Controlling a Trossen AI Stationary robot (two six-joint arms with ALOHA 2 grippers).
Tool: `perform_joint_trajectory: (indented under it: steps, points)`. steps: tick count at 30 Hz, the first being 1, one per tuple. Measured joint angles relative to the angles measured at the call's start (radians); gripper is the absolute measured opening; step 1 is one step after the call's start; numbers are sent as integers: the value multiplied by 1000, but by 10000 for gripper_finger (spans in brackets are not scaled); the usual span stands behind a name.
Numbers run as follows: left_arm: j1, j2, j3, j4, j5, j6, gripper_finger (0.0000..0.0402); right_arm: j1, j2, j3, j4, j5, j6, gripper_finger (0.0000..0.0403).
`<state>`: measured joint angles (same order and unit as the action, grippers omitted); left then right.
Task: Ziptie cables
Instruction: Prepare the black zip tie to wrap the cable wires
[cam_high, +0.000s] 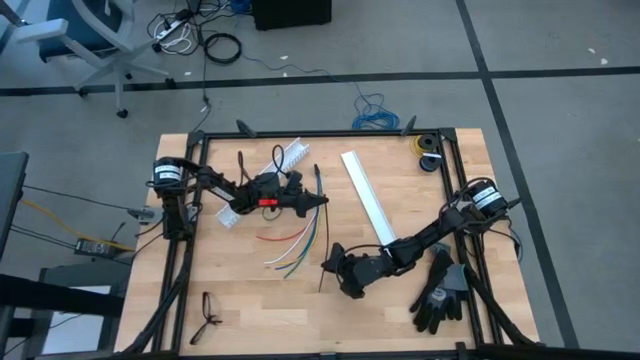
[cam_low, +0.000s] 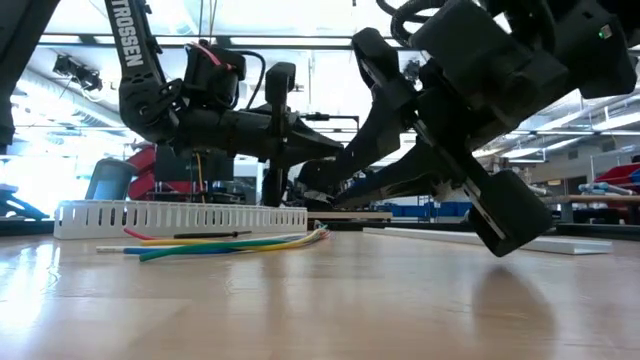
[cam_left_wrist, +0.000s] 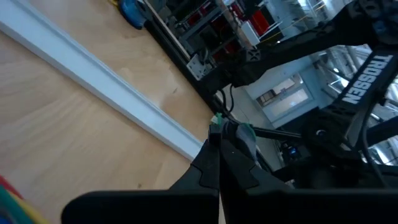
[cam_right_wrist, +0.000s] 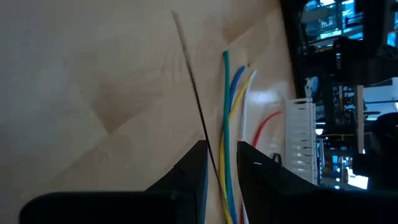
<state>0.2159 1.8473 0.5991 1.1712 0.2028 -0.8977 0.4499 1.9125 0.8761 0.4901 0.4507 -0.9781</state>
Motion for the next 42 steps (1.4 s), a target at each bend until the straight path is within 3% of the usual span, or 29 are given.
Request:
perform_joint_trajectory:
  steps: [6, 14, 20, 27, 42]
  points:
    - [-1, 0, 0, 14, 0, -5, 0, -15, -3, 1, -86, -9, -4, 73]
    - [-2, 0, 8, 14, -10, -24, 0, -29, -3, 1, -76, -66, 25, 73]
    - [-9, 0, 40, 14, -5, -31, 1, -39, -3, 1, -88, -18, -8, 73]
    - [-10, 0, 46, 14, 8, -52, 1, -40, -2, 1, -126, 145, -72, 73]
    - [-7, 0, 46, 4, 0, -19, 1, 29, 0, -1, -68, 51, 14, 73]
